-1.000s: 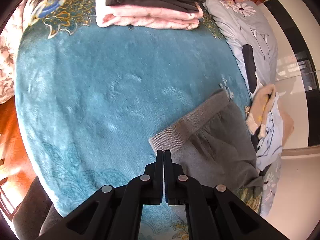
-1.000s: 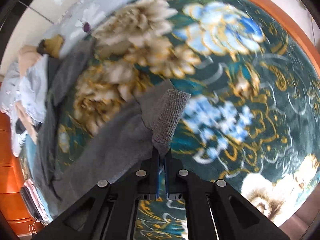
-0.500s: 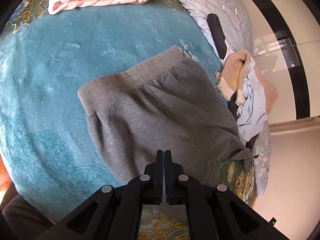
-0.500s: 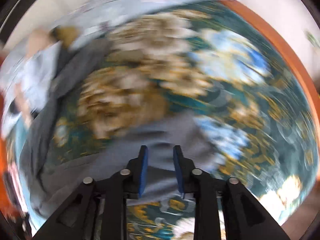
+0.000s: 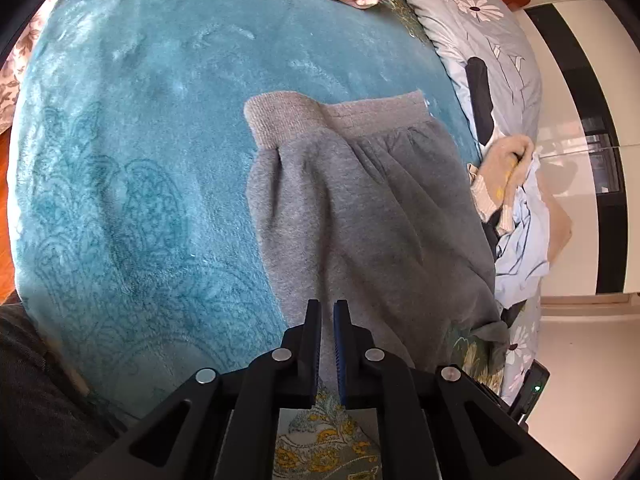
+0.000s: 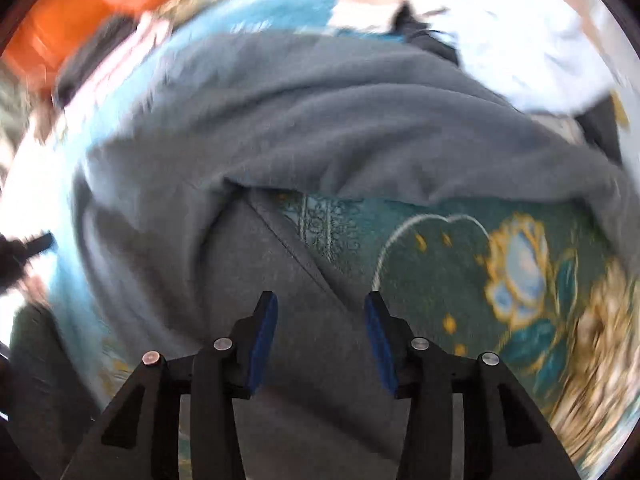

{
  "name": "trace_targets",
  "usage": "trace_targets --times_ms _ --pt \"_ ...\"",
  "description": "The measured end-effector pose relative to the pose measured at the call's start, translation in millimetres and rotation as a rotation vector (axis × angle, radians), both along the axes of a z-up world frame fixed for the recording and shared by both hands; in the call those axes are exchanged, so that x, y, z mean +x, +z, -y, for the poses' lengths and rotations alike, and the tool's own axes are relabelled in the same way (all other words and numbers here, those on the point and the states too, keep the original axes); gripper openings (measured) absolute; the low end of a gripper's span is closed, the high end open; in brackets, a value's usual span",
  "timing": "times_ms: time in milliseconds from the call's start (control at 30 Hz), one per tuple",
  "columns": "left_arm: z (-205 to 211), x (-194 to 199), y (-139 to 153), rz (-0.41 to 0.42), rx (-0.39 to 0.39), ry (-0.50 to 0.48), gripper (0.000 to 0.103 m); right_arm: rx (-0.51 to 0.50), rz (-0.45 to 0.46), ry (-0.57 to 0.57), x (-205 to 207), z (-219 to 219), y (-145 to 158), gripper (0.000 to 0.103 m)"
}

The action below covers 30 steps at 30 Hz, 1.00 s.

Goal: Fold clothes

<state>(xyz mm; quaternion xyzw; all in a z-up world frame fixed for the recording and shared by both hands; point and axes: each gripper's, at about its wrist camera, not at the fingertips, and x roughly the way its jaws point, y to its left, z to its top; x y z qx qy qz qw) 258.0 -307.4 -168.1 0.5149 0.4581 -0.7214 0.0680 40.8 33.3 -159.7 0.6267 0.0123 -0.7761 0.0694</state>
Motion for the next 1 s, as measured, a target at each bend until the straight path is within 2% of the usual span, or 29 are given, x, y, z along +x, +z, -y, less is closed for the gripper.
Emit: trace_targets --times_ms 33,100,133,167,267,333,433,533,667,767,867,933,967,1000 --pt "1 0 -1 -0.001 -0.001 0.004 0.008 0.014 0.007 0.018 -2 4 -4 0.044" --pt "3 -1 -3 -0.005 0.005 0.013 0.008 0.017 0.007 0.037 -3 8 -7 0.023" --pt "4 -1 -5 -0.003 0.011 0.019 0.008 0.019 0.001 0.041 -3 9 -6 0.017" --pt "6 -1 -7 -0.001 0.016 0.024 0.008 0.013 -0.006 0.04 -2 8 -5 0.007" --pt "10 -1 -12 0.013 0.027 0.036 0.009 -0.004 -0.029 0.039 0 6 1 0.003" --pt "11 -1 -14 0.021 0.029 0.039 0.009 0.024 -0.058 0.06 -5 2 9 0.003" --pt "10 -4 -17 0.03 0.024 0.03 0.011 0.068 -0.11 0.014 -30 -20 22 0.002" --pt "10 -7 -17 0.036 0.016 0.027 0.015 0.074 -0.097 -0.027 -53 -33 13 0.002" --pt "13 -14 -20 0.044 0.007 0.043 0.033 0.051 -0.051 -0.038 -64 -31 -3 0.003" --pt "15 -27 -28 0.063 0.01 0.048 0.042 -0.016 -0.041 -0.087 -59 -41 1 0.005" --pt "14 -40 -34 0.067 -0.001 0.043 0.042 -0.063 -0.059 -0.149 -47 -63 18 0.016" --pt "12 -48 -35 0.061 -0.015 0.033 0.04 -0.052 -0.083 -0.19 -35 -80 32 0.018" --pt "11 -51 -36 0.064 -0.031 0.026 0.036 -0.035 -0.091 -0.218 -28 -89 37 0.019" --pt "9 -54 -37 0.069 -0.046 0.02 0.024 -0.02 -0.092 -0.253 -20 -103 41 0.022"
